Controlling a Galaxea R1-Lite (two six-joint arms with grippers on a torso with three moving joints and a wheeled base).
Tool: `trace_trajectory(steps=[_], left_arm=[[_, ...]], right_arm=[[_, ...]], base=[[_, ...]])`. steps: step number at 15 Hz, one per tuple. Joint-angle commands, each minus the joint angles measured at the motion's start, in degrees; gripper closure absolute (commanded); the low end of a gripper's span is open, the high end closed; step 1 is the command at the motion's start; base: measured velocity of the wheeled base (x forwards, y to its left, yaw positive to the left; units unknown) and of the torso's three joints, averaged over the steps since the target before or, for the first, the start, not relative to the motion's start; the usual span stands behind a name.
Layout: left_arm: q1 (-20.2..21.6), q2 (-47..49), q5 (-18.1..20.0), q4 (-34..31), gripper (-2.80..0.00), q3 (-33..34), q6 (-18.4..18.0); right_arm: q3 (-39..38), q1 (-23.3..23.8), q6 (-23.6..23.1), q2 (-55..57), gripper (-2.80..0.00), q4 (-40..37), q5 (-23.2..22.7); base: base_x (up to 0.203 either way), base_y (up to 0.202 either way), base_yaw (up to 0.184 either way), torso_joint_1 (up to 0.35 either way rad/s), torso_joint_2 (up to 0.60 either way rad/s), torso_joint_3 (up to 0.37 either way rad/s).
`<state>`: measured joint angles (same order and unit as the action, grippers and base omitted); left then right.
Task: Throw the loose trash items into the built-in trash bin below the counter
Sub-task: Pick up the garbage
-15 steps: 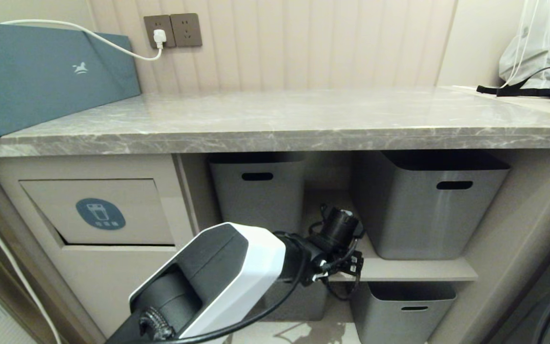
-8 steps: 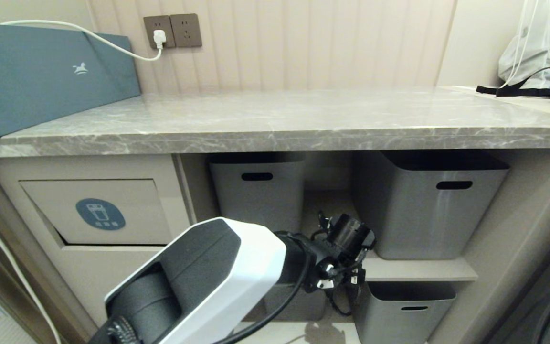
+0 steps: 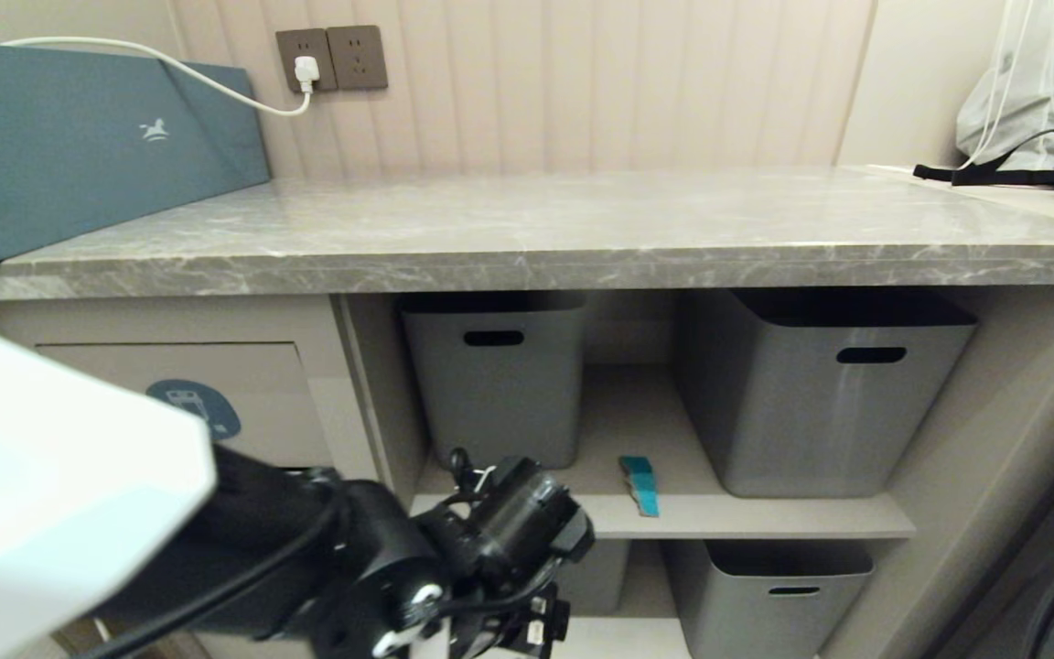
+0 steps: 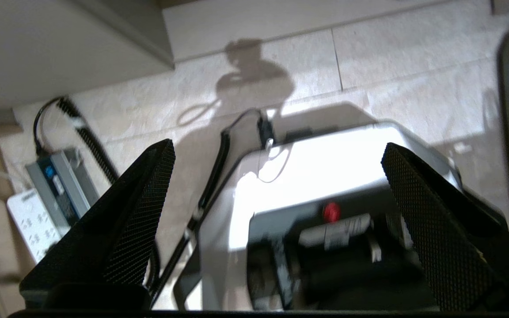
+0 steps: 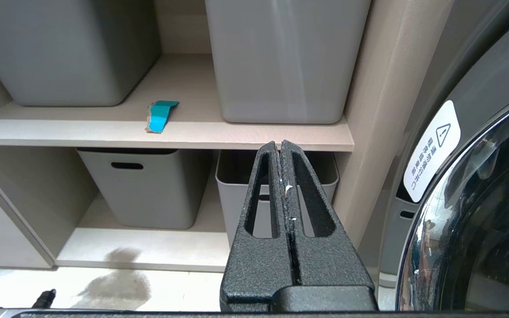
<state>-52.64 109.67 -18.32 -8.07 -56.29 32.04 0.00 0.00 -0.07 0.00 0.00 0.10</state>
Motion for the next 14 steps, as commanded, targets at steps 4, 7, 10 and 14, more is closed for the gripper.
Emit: trace_trajectory(steps=[4, 7, 10, 14], left_arm=[[7.5, -37.1, -0.1, -0.9, -2.8, 20.2, 0.1], [33.9, -50.4, 7.9, -1.8, 0.0, 25.9, -13.2], [57.8, -70.4, 18.0, -2.1, 0.0, 34.7, -27.0], [63.2, -92.3, 24.0, -0.2, 0.0, 47.3, -37.2]], right_arm=[[0.0, 0.0, 0.0, 0.0, 0.0, 0.0, 0.0], [0.0, 0.0, 0.0, 0.0, 0.0, 0.0, 0.0], [0.0, 0.0, 0.0, 0.0, 0.0, 0.0, 0.0], [0.0, 0.0, 0.0, 0.0, 0.0, 0.0, 0.0]], base=[[0.0, 0.0, 0.0, 0.0, 0.0, 0.0], [0.0, 0.0, 0.0, 0.0, 0.0, 0.0], [0.0, 0.0, 0.0, 0.0, 0.0, 0.0], [0.0, 0.0, 0.0, 0.0, 0.0, 0.0]])
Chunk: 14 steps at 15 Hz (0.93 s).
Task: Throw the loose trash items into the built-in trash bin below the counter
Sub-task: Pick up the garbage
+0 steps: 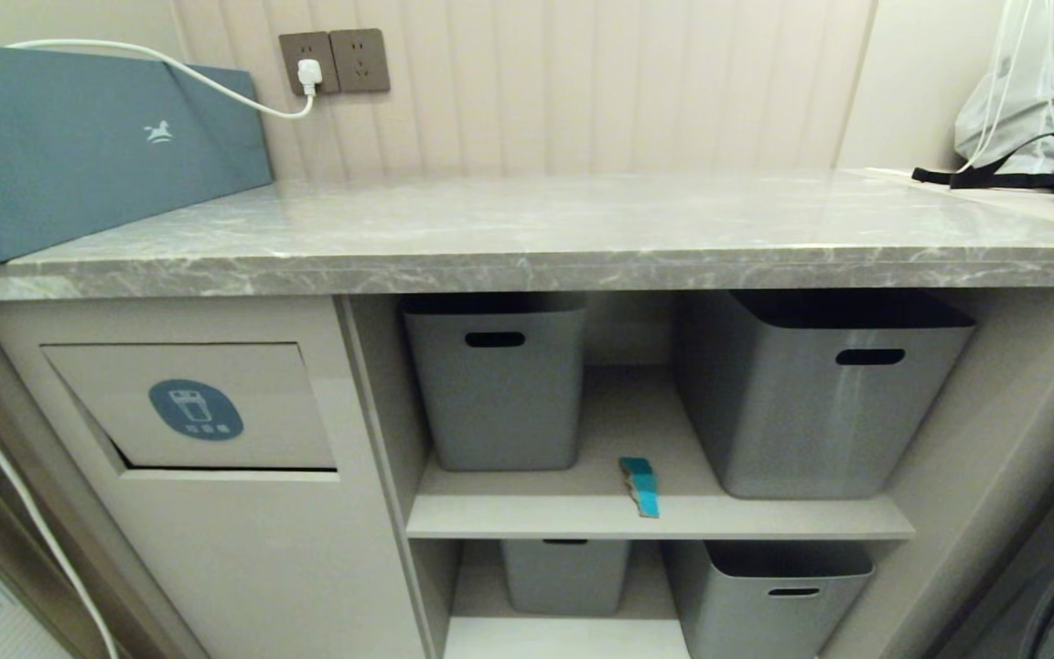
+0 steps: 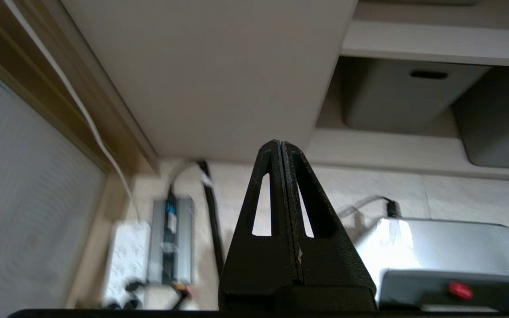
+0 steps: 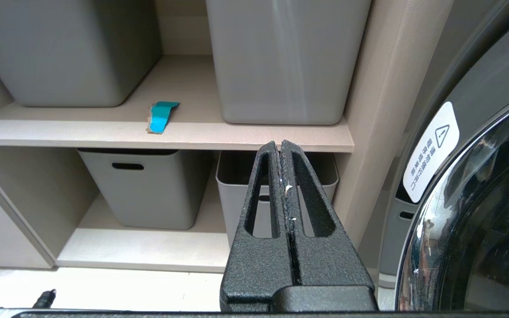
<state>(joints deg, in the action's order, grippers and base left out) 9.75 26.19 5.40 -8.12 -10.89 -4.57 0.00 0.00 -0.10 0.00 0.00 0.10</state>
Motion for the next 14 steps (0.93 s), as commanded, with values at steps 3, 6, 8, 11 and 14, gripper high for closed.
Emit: trace_trajectory(steps=[3, 6, 8, 11, 14], left_arm=[[1.4, -10.2, -3.5, 12.7, 0.0, 10.9, -4.0], [-0.6, -9.8, -1.8, 8.3, 0.0, 10.8, -4.4], [-7.1, -10.1, -2.0, 8.0, 0.0, 10.8, -3.9], [-9.0, -17.0, -2.8, 8.0, 0.0, 10.9, -3.3], [-9.4, -26.6, -3.7, 7.8, 0.0, 10.9, -3.1]], right_arm=[[0.0, 0.0, 0.0, 0.0, 0.0, 0.0, 0.0], [0.0, 0.0, 0.0, 0.0, 0.0, 0.0, 0.0], [0.0, 0.0, 0.0, 0.0, 0.0, 0.0, 0.0], [0.0, 0.0, 0.0, 0.0, 0.0, 0.0, 0.0], [0.0, 0.0, 0.0, 0.0, 0.0, 0.0, 0.0]], base=[[0.0, 0.0, 0.0, 0.0, 0.0, 0.0], [0.0, 0.0, 0.0, 0.0, 0.0, 0.0], [0.0, 0.0, 0.0, 0.0, 0.0, 0.0], [0.0, 0.0, 0.0, 0.0, 0.0, 0.0], [0.0, 0.0, 0.0, 0.0, 0.0, 0.0]])
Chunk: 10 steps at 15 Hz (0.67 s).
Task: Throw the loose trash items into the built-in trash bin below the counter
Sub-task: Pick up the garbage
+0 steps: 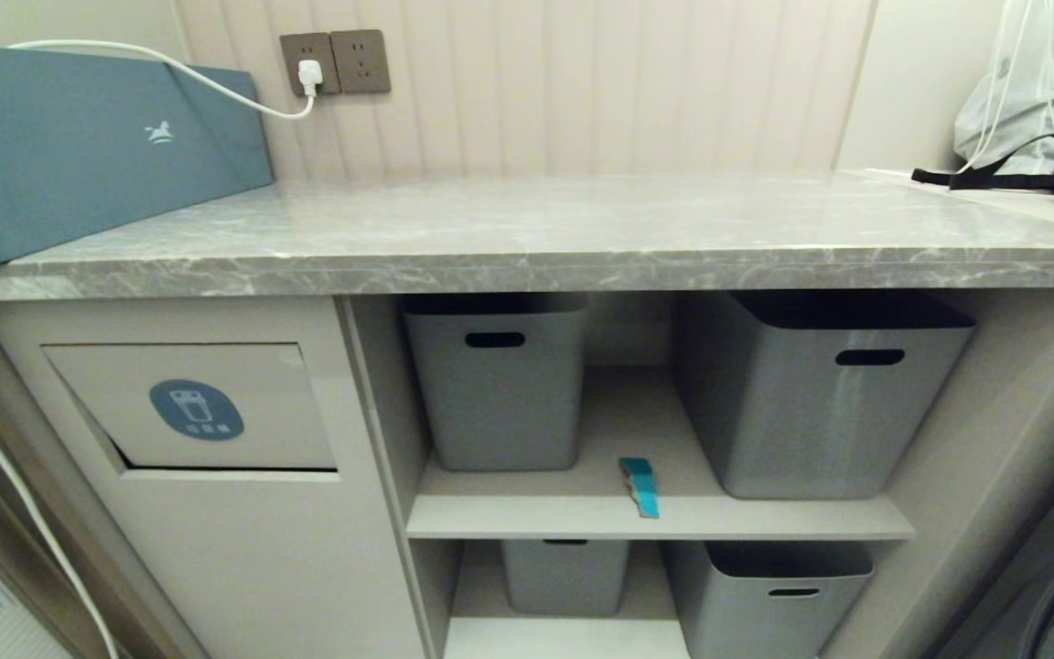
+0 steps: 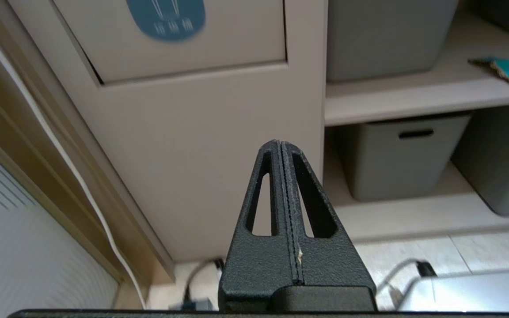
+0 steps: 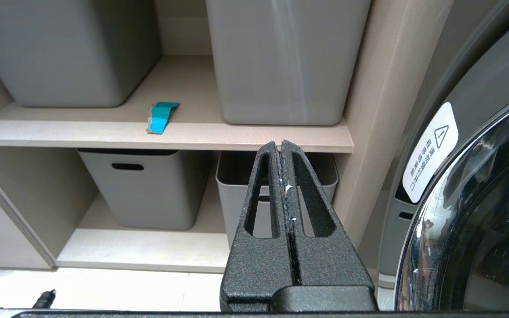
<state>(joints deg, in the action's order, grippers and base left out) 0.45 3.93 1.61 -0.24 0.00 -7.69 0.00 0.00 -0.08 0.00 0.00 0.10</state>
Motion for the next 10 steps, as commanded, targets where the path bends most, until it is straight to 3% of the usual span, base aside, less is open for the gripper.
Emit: trace_trajectory(steps=[1, 7, 10], left_arm=[[-0.2, -4.1, -0.3, 0.0, 0.0, 0.0, -0.5], [-0.3, -3.8, -0.2, 0.1, 0.0, 0.0, -0.7], [-0.3, -3.8, -0.2, 0.1, 0.0, 0.0, -0.1]], right_arm=[[0.0, 0.0, 0.0, 0.0, 0.0, 0.0, 0.0], [0.0, 0.0, 0.0, 0.0, 0.0, 0.0, 0.0], [0.0, 0.0, 0.0, 0.0, 0.0, 0.0, 0.0]], base=[[0.0, 0.0, 0.0, 0.0, 0.0, 0.0], [0.001, 0.0, -0.009, 0.0, 0.0, 0.001], [0.002, 0.006, -0.153, 0.003, 0.0, 0.004]])
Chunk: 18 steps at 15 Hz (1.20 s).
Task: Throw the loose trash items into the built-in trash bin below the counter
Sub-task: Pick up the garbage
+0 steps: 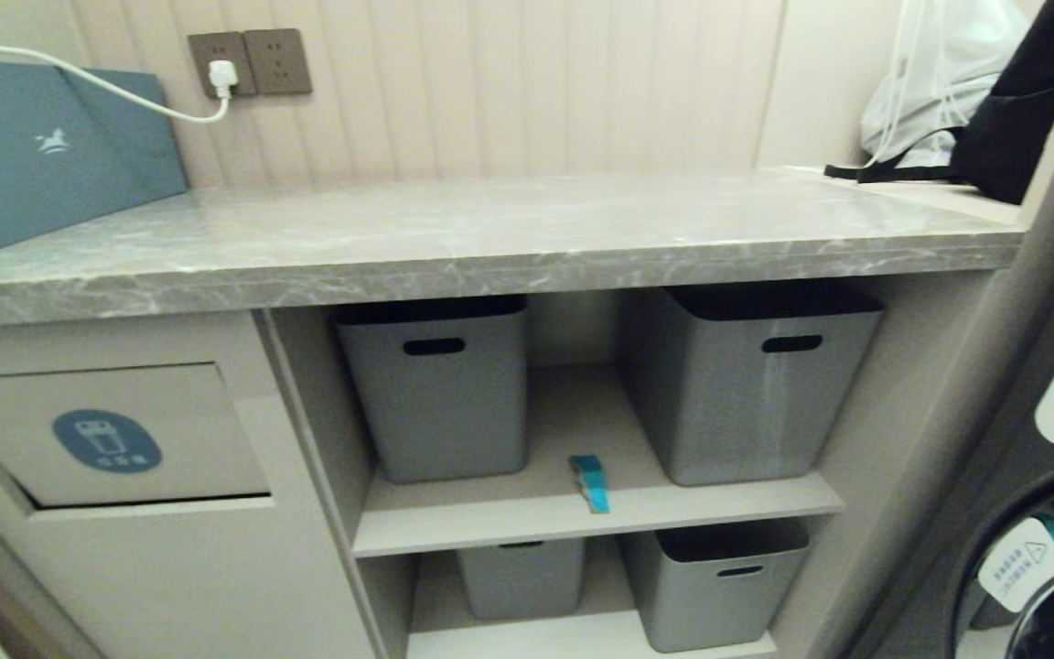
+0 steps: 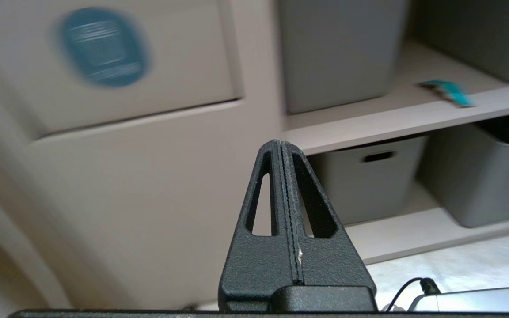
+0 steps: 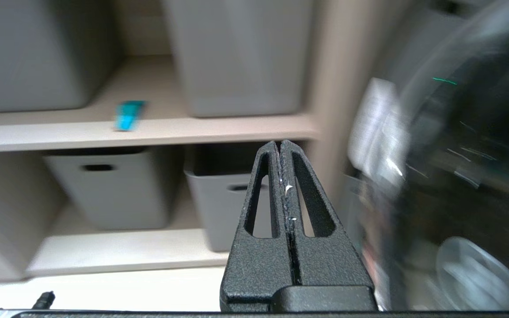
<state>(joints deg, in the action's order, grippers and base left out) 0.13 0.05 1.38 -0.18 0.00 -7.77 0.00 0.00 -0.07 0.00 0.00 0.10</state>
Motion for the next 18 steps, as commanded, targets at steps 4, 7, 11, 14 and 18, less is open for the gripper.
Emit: trace_trajectory(steps=[4, 7, 11, 14, 18], left_arm=[[0.0, 0.0, 0.0, 0.0, 0.0, 0.0, 0.0], [0.0, 0.0, 0.3, 0.0, 0.0, -0.1, 0.5], [0.0, 0.0, 1.1, -0.2, 0.0, 0.0, -0.4], [0.0, 0.0, 0.7, -0.1, 0.0, 0.0, 0.0], [0.0, 0.0, 0.3, -0.1, 0.0, 0.0, 0.1]], right_arm=[[0.0, 0.0, 0.0, 0.0, 0.0, 0.0, 0.0], [0.0, 0.0, -0.1, 0.0, 0.0, 0.0, 0.0], [0.0, 0.0, -0.1, 0.0, 0.0, 0.0, 0.0], [0.0, 0.0, -0.2, 0.0, 0.0, 0.1, 0.0], [0.0, 0.0, -0.1, 0.0, 0.0, 0.0, 0.0]], base=[[-0.001, 0.008, -0.151, 0.009, 0.0, 0.002], [0.0, 0.0, -0.026, -0.001, 0.0, 0.0], [0.0, 0.0, 0.0, 0.0, 0.0, 0.0], [0.0, 0.0, 0.0, 0.0, 0.0, 0.0], [0.0, 0.0, 0.0, 0.0, 0.0, 0.0]])
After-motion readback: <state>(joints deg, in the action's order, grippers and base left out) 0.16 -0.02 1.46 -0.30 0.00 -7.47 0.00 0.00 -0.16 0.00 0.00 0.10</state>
